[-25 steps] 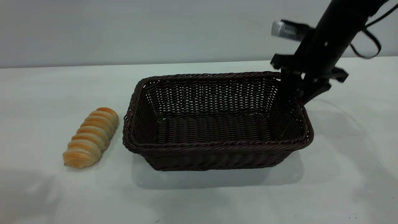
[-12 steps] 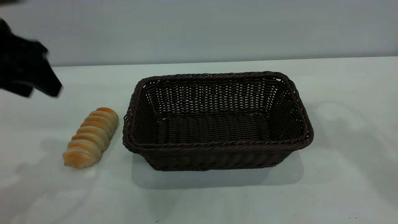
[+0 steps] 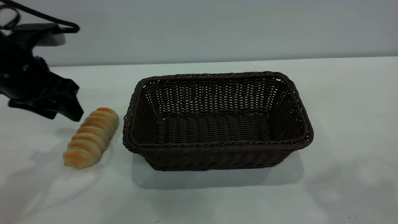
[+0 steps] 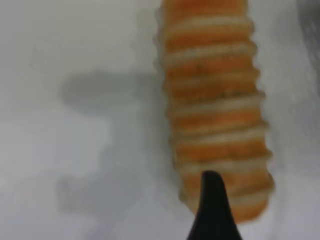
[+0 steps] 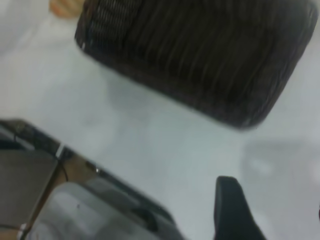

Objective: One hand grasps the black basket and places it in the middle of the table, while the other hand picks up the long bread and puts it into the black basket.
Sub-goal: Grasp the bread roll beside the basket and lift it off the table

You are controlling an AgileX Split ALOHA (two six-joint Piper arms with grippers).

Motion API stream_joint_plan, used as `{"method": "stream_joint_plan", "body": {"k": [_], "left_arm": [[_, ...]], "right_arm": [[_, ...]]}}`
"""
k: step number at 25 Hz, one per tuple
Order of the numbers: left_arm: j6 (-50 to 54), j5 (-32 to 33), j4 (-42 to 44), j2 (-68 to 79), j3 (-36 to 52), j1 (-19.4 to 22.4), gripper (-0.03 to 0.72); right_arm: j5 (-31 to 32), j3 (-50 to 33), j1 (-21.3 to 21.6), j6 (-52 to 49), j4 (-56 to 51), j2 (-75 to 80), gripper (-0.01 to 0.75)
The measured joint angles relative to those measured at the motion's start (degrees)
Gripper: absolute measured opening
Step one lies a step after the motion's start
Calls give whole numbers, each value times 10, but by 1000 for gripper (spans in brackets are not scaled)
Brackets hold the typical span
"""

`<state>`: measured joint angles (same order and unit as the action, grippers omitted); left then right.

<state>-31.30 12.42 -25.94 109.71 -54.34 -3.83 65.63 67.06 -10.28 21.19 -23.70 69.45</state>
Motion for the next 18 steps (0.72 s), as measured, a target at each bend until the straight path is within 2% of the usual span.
{"method": "stream_joint_plan", "body": {"k": [6, 13, 15, 18], "left_arm": [[-1, -7, -15, 86, -61, -8, 563], [-7, -24, -25, 173, -102, -18, 539], [-7, -32, -23, 176, -102, -18, 482], [-7, -39, -22, 178, -102, -18, 323]], "right_arm": [[-7, -172, 0, 2, 0, -165, 428], [-4, -292, 0, -20, 45, -362, 428], [6, -320, 0, -37, 74, -414, 427], [14, -352, 0, -54, 102, -486, 427]]}}
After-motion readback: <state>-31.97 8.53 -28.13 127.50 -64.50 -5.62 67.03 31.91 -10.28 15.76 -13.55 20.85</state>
